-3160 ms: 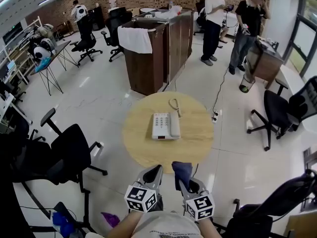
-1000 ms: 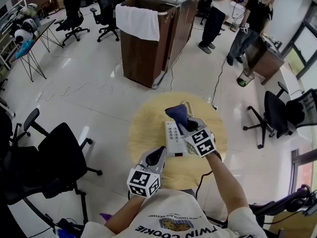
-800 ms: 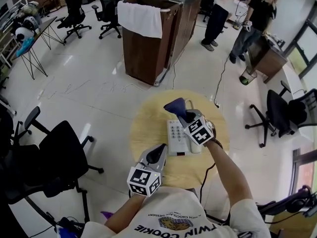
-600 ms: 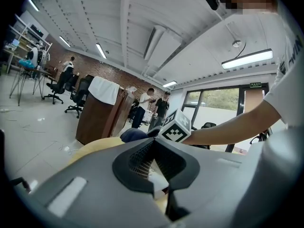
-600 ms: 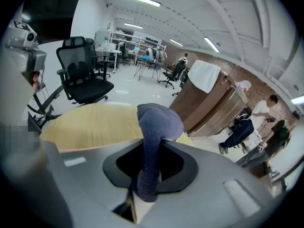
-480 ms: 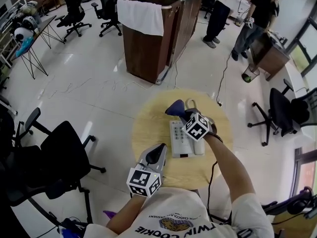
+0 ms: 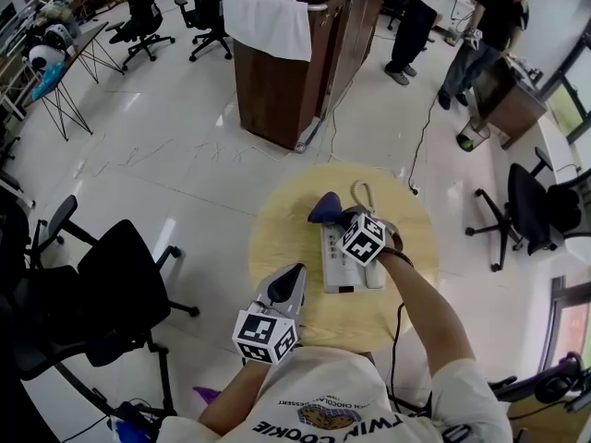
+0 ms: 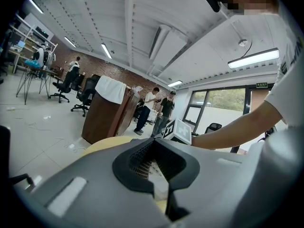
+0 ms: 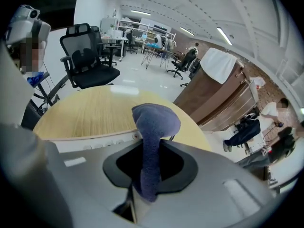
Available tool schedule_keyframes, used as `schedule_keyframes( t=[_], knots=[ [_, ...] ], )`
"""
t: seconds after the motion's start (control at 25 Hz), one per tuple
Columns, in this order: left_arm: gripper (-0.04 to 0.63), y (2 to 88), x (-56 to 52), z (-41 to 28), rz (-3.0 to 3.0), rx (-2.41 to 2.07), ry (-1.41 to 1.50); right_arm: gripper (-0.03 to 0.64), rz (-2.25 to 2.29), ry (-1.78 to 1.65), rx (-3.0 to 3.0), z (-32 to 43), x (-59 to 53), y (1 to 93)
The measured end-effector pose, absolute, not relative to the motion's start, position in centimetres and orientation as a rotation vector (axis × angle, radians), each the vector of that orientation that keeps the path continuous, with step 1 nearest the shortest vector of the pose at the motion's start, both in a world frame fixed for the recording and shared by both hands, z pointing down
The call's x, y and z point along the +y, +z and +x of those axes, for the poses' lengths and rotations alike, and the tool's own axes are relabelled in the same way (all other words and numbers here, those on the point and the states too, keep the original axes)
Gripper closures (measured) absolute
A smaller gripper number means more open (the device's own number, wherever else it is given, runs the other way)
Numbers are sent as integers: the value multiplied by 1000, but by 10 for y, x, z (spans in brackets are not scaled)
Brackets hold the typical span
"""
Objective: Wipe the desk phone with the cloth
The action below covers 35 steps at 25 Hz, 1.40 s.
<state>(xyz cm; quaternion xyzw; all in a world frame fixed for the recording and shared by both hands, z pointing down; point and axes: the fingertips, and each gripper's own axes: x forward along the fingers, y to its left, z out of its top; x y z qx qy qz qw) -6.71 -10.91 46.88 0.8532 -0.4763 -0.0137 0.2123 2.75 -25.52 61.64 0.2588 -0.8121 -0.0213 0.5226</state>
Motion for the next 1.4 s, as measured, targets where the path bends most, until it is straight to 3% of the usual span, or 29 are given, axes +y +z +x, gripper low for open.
schedule_keyframes(
  t=[1.4],
  knots=[
    [603,473,-76,-24,2437,-1180,-7,552,842,-32,-2135,37,-105,572]
  ],
)
